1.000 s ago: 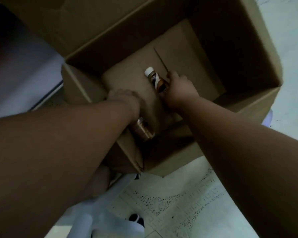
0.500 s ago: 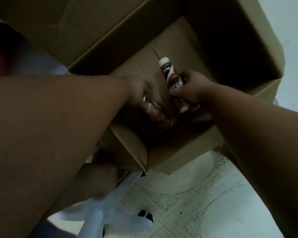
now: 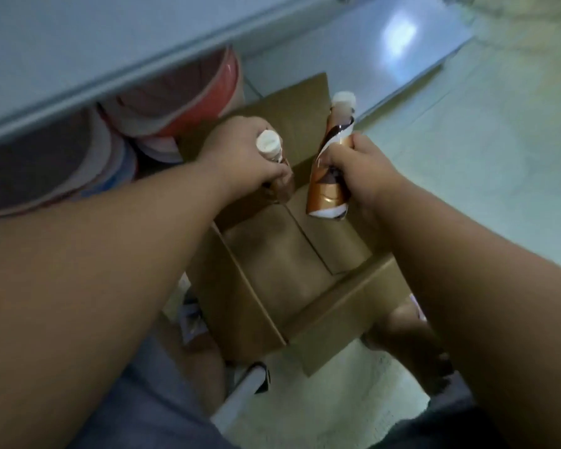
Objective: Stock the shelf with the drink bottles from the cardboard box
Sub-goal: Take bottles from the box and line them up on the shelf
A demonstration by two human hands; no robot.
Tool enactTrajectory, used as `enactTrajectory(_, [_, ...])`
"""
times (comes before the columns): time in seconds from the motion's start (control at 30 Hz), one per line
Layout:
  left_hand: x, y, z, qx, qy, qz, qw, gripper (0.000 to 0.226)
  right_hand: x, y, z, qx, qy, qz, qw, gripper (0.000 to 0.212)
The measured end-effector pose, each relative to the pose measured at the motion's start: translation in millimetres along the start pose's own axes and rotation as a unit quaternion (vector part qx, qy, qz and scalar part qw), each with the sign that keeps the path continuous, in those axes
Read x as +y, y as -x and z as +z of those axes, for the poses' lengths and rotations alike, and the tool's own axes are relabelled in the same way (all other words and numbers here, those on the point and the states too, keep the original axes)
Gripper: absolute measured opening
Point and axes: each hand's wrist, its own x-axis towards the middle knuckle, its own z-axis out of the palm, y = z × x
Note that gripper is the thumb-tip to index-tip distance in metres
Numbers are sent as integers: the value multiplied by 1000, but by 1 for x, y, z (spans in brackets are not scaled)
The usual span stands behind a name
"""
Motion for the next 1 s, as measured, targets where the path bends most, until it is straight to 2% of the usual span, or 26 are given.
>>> enactTrajectory(0.03, [2,8,-13,28,64,-5,998,37,-14,8,3,14,1,-14,1000,26])
enactTrajectory(0.1, [7,25,-43,73,209,-22,975,35,-42,26,11,44,-11,-39,998,29])
enactTrajectory(0.17, [14,36,-68,103,292,-20,951,28,-68,39,18,64,-45,-67,995,34])
enactTrajectory(0.23, [25,41,-86,130,314,-7,940,20,-92,46,26,69,-65,-94,991,34])
enactTrajectory(0.43, [64,27,-132,193,329,12,924,22,-161,40,36,93,-61,-189,976,27])
enactTrajectory(0.67, [85,-54,-164,231,245,48,941,15,-219,-31,32,81,2,-283,956,22])
enactTrajectory(0.8, [89,-113,-177,272,167,75,945,24,-244,-84,34,75,36,-317,945,21])
enactTrajectory(0.93, [89,-167,-191,243,89,80,963,25,-263,-133,32,27,41,-313,949,16])
enactTrajectory(1.0, [88,-188,-202,224,-16,98,970,29,-273,-155,32,30,55,-313,948,15])
